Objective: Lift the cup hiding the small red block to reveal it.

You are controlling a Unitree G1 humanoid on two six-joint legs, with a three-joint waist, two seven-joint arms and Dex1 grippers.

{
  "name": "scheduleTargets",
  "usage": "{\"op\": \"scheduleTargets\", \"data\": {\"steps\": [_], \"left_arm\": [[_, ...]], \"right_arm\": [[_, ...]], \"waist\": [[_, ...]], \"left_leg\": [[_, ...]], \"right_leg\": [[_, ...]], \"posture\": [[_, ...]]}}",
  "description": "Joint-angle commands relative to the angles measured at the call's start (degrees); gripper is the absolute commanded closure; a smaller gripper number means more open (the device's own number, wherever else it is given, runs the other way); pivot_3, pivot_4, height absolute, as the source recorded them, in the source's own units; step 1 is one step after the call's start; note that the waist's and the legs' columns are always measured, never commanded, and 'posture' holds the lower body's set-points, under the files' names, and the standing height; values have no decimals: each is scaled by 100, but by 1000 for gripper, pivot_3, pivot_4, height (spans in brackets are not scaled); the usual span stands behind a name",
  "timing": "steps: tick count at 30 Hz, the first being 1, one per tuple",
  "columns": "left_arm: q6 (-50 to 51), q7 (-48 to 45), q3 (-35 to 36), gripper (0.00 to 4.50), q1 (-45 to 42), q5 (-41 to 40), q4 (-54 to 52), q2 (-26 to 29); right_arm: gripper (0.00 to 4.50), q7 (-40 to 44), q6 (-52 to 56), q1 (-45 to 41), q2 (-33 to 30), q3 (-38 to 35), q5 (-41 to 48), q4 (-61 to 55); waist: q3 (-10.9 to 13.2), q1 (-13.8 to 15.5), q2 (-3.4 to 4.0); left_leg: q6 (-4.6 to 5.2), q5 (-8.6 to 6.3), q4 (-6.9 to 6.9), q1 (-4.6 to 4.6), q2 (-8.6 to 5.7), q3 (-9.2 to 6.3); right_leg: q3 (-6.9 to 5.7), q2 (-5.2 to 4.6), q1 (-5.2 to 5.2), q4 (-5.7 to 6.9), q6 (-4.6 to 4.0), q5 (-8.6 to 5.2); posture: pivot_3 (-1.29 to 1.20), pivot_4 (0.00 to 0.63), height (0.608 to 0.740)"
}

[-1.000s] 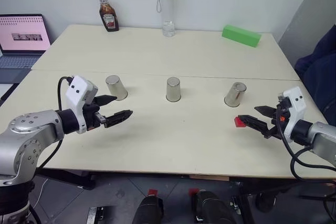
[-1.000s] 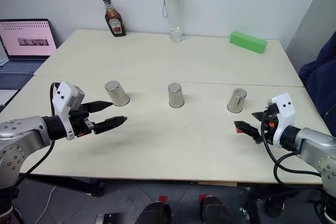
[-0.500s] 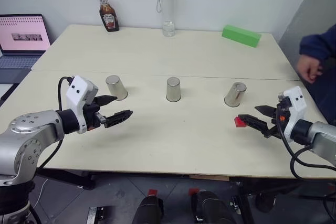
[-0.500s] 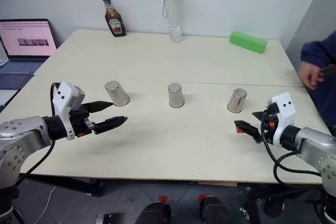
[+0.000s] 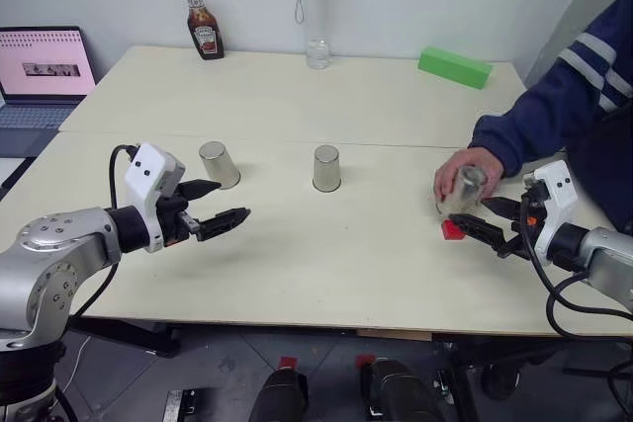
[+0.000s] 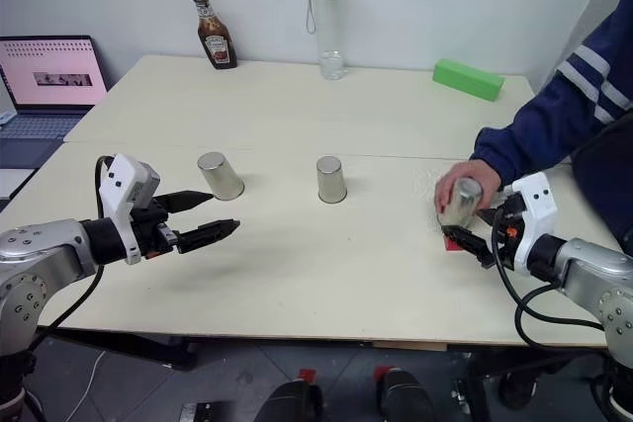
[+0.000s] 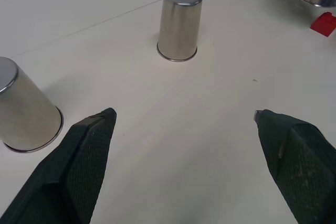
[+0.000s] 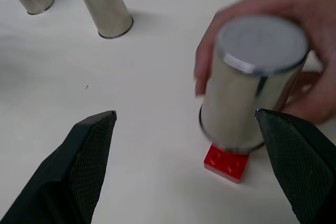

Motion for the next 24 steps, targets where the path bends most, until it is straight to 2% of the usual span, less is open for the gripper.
{"op": "scheduleTargets", "data": {"steps": [1,24], "left_arm": [[-139,-66,-9,0,-118,24,-88,75],[-217,-134,-163,0,-290,117,50,64]], "right_arm": [[12,-24,-122,-92,3,-127,107,-127],[12,-142,-188,-55,-15,-171,54,-129]], "waist": [[0,-1,0],[0,0,0]], "left_leg": [[0,0,0,0,0,0],[0,0,0,0,0,0]], "right_leg": [[0,0,0,0,0,0],[0,1,0,1,2,1]], "posture": [[0,150,740],[0,150,740]]}}
